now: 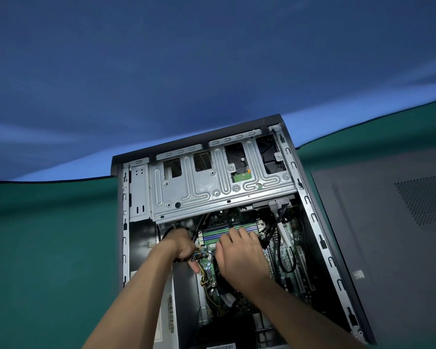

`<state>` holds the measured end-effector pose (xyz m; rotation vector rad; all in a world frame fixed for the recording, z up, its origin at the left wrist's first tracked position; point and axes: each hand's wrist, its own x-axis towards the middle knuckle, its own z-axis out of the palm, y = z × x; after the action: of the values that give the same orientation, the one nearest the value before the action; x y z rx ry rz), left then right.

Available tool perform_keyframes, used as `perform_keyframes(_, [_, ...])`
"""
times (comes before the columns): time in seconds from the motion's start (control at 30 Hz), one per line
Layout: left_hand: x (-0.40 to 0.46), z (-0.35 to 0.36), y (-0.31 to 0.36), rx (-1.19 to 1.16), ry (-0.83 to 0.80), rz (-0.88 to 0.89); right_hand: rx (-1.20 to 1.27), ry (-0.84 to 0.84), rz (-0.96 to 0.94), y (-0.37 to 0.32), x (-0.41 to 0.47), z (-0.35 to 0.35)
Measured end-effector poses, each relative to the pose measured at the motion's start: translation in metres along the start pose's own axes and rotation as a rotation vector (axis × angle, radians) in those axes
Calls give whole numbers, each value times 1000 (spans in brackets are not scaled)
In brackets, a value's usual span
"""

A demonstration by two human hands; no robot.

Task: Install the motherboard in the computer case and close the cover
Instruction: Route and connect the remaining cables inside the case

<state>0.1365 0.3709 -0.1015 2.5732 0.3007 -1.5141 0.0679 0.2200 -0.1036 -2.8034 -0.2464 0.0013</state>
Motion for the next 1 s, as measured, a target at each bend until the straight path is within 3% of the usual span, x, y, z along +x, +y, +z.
perform_keyframes(0.1, [-4, -4, 1, -129, -5, -46, 0, 8, -5, 1, 0, 0])
perform_keyframes(0.37, [-7, -3, 3, -51, -41, -9, 11, -6, -1, 1, 1, 0])
perform_keyframes(0.67, [-11, -3, 3, -136, -39, -45, 27, -7, 6, 1, 0, 0])
perform_keyframes(1.0, [-10, -4, 5, -28, -6, -11, 71, -152, -5, 2, -1, 0])
